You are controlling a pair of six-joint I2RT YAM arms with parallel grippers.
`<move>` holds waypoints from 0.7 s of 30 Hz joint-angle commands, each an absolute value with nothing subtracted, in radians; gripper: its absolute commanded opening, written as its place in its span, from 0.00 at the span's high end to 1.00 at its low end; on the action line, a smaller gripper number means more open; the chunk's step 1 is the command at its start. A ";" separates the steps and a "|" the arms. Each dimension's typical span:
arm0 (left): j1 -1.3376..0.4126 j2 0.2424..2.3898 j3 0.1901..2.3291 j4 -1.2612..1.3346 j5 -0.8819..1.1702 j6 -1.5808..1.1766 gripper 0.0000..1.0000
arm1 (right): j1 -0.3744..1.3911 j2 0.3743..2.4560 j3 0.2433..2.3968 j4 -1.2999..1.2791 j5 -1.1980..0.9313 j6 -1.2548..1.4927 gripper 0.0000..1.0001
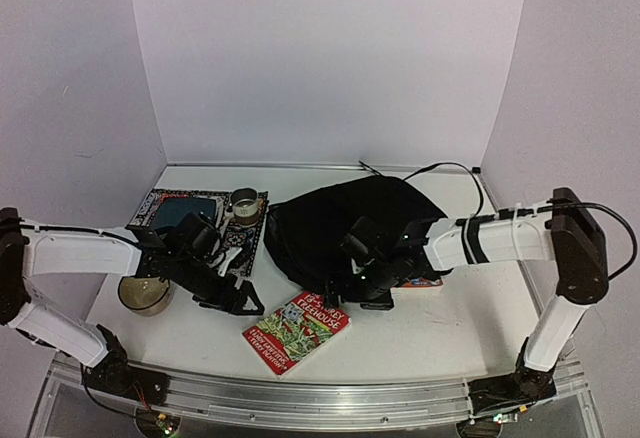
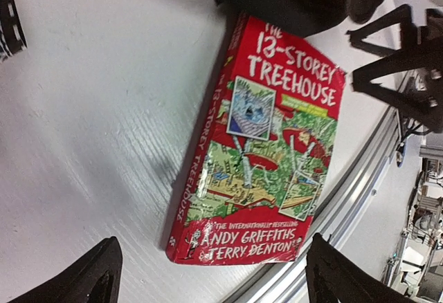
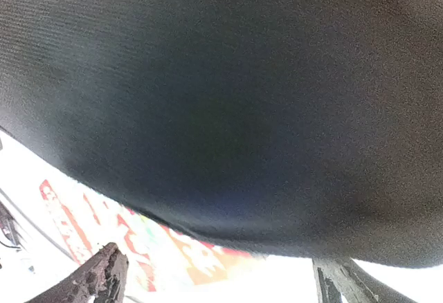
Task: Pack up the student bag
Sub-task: Adjust the book at the center of the board.
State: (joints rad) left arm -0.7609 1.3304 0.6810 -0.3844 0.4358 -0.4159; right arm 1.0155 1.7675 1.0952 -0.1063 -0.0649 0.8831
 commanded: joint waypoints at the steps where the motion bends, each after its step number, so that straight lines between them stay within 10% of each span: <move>1: -0.787 1.402 0.746 -0.355 0.436 -0.407 0.10 | 1.035 1.689 0.998 -0.091 -0.034 0.986 0.09; 21: -0.870 1.592 0.750 -0.184 0.531 -0.540 0.38 | 1.065 1.855 0.972 0.336 -0.228 1.036 0.18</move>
